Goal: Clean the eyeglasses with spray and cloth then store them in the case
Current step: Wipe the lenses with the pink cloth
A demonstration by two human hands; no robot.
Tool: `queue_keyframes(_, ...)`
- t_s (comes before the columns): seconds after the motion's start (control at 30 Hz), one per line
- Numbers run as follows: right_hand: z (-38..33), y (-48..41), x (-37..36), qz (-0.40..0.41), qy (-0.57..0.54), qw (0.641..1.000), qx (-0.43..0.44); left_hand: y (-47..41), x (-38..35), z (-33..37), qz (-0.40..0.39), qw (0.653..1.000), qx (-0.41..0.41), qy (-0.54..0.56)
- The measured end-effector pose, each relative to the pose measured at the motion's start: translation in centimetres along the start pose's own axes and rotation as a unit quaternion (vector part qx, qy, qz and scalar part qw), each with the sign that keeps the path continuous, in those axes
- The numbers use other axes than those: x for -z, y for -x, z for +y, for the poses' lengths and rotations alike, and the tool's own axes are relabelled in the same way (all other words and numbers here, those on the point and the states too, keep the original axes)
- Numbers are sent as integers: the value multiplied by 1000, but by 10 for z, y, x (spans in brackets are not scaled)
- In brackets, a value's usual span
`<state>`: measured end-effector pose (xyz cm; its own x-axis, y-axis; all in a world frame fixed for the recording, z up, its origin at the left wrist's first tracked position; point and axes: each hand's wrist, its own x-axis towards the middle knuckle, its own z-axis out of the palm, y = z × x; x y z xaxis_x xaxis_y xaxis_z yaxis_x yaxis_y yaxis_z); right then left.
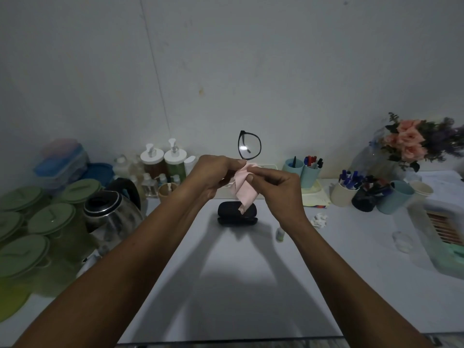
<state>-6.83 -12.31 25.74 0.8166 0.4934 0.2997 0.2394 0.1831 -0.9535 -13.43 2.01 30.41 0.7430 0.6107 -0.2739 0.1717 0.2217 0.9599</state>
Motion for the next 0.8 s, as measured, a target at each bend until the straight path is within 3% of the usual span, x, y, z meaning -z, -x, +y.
queue_keyframes(0.47,0,4,13,-16,2,1000,-21,-3,3,-6,-8,999,14,42)
queue_keyframes(0.8,4,9,2,-46,54,997,6,-2,-5,-10,22,1000,10,7)
